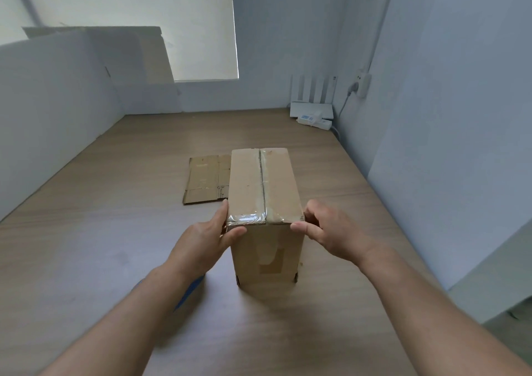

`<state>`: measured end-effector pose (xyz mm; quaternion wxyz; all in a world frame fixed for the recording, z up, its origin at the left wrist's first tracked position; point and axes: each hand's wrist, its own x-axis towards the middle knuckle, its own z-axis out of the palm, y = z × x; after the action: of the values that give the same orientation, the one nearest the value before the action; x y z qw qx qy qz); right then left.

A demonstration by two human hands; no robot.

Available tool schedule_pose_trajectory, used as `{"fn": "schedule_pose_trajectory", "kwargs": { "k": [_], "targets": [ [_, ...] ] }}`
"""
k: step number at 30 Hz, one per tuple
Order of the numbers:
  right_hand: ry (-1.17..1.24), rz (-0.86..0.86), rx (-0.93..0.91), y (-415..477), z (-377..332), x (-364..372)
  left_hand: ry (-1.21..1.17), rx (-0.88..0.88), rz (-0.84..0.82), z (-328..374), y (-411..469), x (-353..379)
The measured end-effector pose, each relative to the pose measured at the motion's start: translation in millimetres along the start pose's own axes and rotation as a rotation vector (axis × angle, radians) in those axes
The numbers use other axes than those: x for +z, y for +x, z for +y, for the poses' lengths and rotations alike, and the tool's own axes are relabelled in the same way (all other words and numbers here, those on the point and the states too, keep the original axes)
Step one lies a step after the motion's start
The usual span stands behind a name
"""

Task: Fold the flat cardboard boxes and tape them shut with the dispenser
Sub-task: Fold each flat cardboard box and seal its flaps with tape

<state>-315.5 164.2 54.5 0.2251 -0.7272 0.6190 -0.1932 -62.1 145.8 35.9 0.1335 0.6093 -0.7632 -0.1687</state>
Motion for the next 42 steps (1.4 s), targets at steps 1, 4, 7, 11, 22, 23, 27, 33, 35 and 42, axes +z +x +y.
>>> {"fn": "schedule_pose_trajectory", "kwargs": {
  "k": [1, 4, 7, 11, 22, 23, 27, 33, 35, 42],
  "targets": [
    [0.05, -0.004, 0.004, -1, 2, 0, -0.052, 0.008, -0.021, -6, -1, 1],
    [0.172, -0.048, 0.018, -5, 4, -3, -0.241, 0.036, -0.065, -18, -4, 1],
    [0.264, -0.094, 0.055, -7, 5, -10, -0.434, 0.048, -0.084, -21, -7, 3],
    [0.294, -0.092, 0.066, -8, 6, -12, -0.745, 0.052, -0.107, -18, -11, -1],
    [0.138, 0.001, 0.014, -3, 4, 0, -0.666, 0.059, -0.03, -31, -13, 5],
    [0.131, 0.009, 0.015, -3, 5, 1, -0.69, 0.06, -0.023, -31, -14, 7],
    [0.146, 0.02, 0.017, -2, 6, 3, -0.882, 0.048, -0.029, -34, -14, 12],
    [0.174, 0.025, 0.048, -2, 8, 4, -0.859, 0.022, 0.126, -28, -11, 21],
    [0.155, 0.018, 0.063, -4, 5, 2, -0.805, 0.017, 0.182, -23, -12, 23],
    [0.031, 0.02, 0.076, 8, -3, 8, -0.839, -0.109, 0.182, -16, -1, 27]
  ]
}}
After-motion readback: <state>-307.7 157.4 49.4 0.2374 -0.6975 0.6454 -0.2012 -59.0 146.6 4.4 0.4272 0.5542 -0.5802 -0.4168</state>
